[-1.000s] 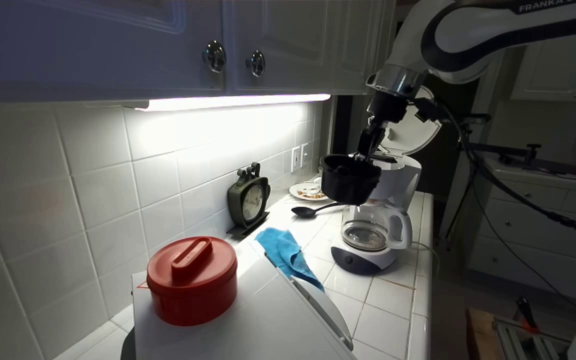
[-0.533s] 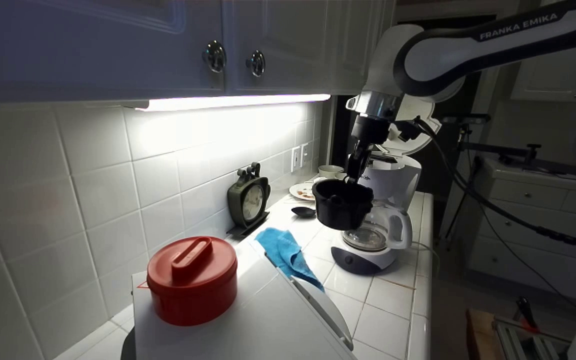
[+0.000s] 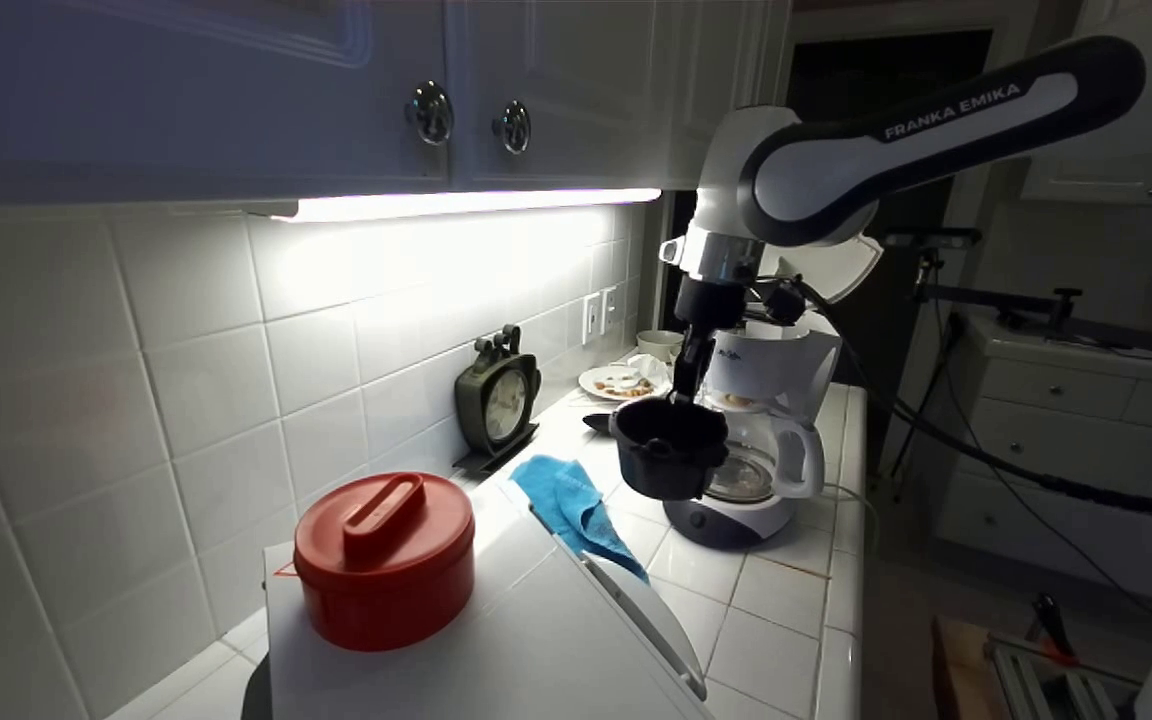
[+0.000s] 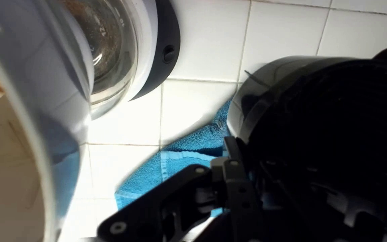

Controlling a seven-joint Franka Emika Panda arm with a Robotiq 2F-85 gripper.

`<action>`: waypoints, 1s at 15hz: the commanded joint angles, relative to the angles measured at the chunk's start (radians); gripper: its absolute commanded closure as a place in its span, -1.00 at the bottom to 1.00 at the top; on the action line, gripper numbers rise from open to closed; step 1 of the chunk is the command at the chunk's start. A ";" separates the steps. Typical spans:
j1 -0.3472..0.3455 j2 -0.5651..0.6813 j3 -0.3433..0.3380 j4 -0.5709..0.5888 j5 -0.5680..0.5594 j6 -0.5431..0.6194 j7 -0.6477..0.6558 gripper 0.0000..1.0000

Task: Open the lid of the coffee maker, remove the black bowl from it and put it on the counter

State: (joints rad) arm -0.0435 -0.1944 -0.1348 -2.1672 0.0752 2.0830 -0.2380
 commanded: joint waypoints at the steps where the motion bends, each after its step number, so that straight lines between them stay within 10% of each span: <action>1: -0.003 0.071 0.009 0.046 -0.008 0.032 -0.043 0.95; 15: -0.002 0.267 0.057 0.234 -0.018 -0.037 0.219 0.95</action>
State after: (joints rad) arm -0.0452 -0.0005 -0.0954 -2.0222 0.0724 2.1004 -0.0853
